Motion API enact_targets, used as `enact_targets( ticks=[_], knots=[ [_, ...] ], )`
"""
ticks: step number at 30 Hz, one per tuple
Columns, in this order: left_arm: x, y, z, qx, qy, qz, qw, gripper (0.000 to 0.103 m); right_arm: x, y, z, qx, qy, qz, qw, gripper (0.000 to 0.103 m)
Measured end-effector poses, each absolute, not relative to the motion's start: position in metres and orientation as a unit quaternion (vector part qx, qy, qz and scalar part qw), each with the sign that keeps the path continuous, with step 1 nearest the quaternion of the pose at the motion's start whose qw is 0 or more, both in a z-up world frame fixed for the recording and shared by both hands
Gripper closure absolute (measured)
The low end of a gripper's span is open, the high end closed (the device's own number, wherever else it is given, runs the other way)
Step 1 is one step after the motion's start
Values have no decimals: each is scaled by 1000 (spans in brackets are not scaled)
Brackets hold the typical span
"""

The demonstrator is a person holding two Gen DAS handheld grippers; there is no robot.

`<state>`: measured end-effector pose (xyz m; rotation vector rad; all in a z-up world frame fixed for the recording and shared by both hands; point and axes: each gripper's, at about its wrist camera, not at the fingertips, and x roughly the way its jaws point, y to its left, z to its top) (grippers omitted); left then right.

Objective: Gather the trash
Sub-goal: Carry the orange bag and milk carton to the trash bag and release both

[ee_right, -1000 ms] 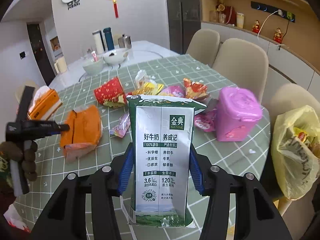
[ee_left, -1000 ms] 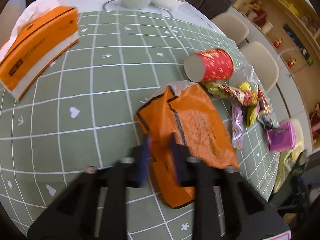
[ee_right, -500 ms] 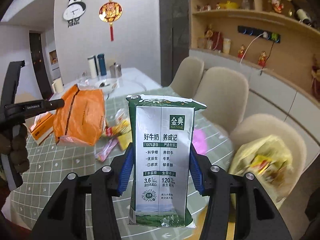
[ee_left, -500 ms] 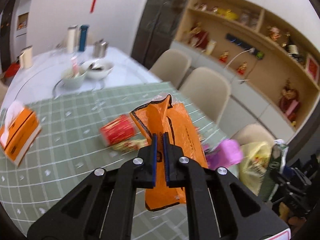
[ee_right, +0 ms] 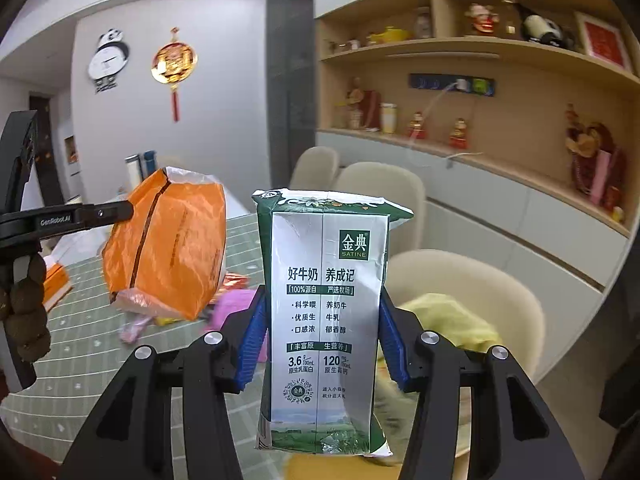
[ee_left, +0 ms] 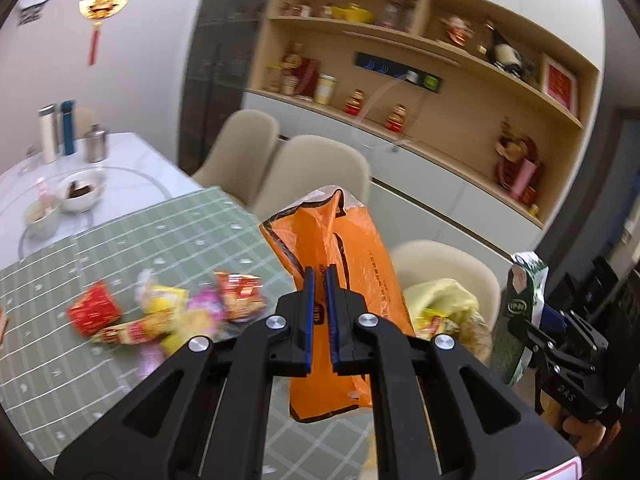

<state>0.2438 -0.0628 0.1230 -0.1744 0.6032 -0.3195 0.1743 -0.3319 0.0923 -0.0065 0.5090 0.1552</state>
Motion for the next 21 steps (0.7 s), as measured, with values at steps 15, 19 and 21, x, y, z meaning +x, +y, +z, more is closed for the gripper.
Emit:
enact_targets(
  ticks=[15, 19, 21],
  knots=[
    [290, -249, 72, -63, 307, -249, 916, 98, 192, -514, 73, 53, 250, 6, 967, 55],
    [302, -278, 43, -49, 331, -248, 909, 98, 204, -535, 67, 56, 248, 13, 967, 55],
    [311, -292, 27, -52, 349, -248, 902, 98, 210, -538, 65, 55, 244, 17, 968, 55]
  ],
)
